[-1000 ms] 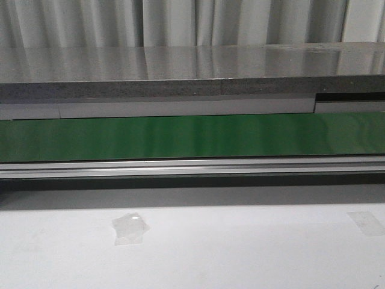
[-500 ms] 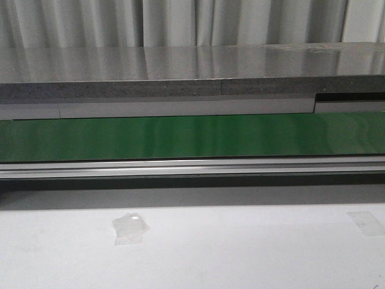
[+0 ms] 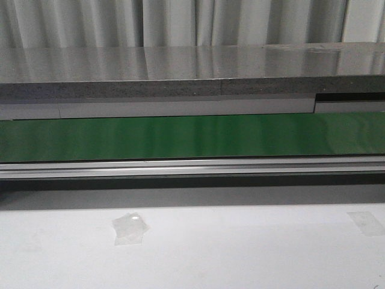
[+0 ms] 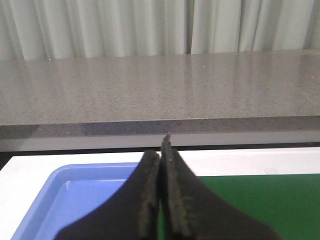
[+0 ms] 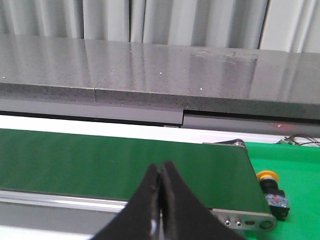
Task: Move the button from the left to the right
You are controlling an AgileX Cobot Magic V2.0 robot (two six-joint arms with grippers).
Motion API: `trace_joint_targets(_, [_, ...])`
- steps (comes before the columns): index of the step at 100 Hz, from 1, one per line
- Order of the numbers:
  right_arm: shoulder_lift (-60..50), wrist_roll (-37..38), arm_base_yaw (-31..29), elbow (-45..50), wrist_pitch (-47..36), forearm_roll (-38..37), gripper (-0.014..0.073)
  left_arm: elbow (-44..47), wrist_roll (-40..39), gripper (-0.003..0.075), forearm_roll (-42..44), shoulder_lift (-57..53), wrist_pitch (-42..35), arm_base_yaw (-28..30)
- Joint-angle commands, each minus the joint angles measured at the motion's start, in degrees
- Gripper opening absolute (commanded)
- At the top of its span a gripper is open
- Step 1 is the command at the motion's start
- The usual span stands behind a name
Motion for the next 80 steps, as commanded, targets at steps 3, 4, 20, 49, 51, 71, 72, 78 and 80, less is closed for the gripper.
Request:
trace_joint_targets(3, [-3.7, 0.5, 0.0, 2.2, -4.3, -0.8, -0.0068, -1.5, -0.5, -0.0020, -1.0, 0.2, -4.6, -0.4])
trace_joint_targets(4, [-3.9, 0.5, 0.0, 2.6, -4.3, -0.8, -0.0068, -1.5, -0.5, -0.0020, -1.0, 0.2, -4.6, -0.4])
trace_joint_targets(20, [-9.0, 0.7, 0.0, 6.6, -4.3, -0.7, -0.0068, -1.5, -0.5, -0.0020, -1.0, 0.2, -4.6, -0.4])
trace_joint_targets(49, [-8.9, 0.8, 0.0, 9.9, -5.7, -0.7, -0.0068, -1.5, -0.5, -0.0020, -1.0, 0.2, -4.6, -0.4])
trace_joint_targets(51, [-8.9, 0.8, 0.0, 9.9, -5.8, -0.7, -0.0068, -1.5, -0.5, -0.0020, -1.0, 0.2, -4.6, -0.4])
trace_joint_targets(71, [-8.9, 0.8, 0.0, 9.9, -5.7, -0.7, -0.0068, -1.5, -0.5, -0.0020, -1.0, 0.2, -4.6, -0.4])
trace_joint_targets(72, [-8.9, 0.8, 0.0, 9.9, -5.7, -0.7, -0.0068, -1.5, -0.5, -0.0020, -1.0, 0.2, -4.6, -0.4])
trace_joint_targets(78, [-8.9, 0.8, 0.0, 9.9, -5.7, -0.7, -0.0068, -1.5, -0.5, -0.0020, -1.0, 0.2, -4.6, -0.4])
trace_joint_targets(80, [-8.9, 0.8, 0.0, 9.9, -5.7, -0.7, -0.0068, -1.5, -0.5, -0.0020, -1.0, 0.2, -4.6, -0.4])
